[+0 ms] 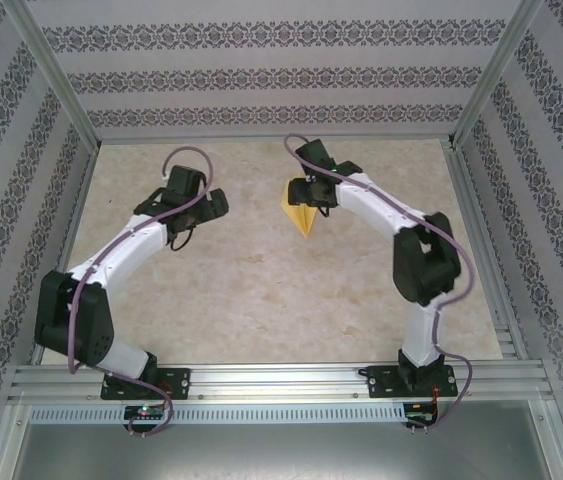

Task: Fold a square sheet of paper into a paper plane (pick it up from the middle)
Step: Move the paper plane to the top-center of the table, then reset both arms

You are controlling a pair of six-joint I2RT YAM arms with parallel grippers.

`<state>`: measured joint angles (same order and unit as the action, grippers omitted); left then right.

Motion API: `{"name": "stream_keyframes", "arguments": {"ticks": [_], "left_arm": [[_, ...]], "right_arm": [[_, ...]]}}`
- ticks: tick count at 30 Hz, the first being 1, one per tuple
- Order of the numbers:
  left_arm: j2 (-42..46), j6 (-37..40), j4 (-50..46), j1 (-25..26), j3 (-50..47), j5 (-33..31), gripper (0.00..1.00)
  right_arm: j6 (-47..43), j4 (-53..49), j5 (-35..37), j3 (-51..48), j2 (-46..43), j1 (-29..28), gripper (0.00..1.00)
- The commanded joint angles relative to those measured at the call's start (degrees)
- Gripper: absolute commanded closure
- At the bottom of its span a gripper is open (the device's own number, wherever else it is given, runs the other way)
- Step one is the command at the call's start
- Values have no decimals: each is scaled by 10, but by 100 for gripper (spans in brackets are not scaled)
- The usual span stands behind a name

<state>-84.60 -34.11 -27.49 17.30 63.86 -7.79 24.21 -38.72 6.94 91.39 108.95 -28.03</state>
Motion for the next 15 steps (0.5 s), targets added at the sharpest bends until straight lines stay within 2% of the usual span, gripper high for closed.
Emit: {"name": "stream_keyframes", "arguments": {"ticks": [1,6,12,15], "left_arm": [[44,55,-14,-35,-1,-39,0],[114,90,38,-87,-77,-76,0],[192,113,148,-129,-207,-201,0],[205,149,244,-133,-277,-225,0]], "right_arm": [[-7,39,73,-54,-102,17,20],[-46,149,169,-203,-247,58,2],[-70,271,234,-382,-361,157,2],[-88,359,259,-474,-390,200,2]]}}
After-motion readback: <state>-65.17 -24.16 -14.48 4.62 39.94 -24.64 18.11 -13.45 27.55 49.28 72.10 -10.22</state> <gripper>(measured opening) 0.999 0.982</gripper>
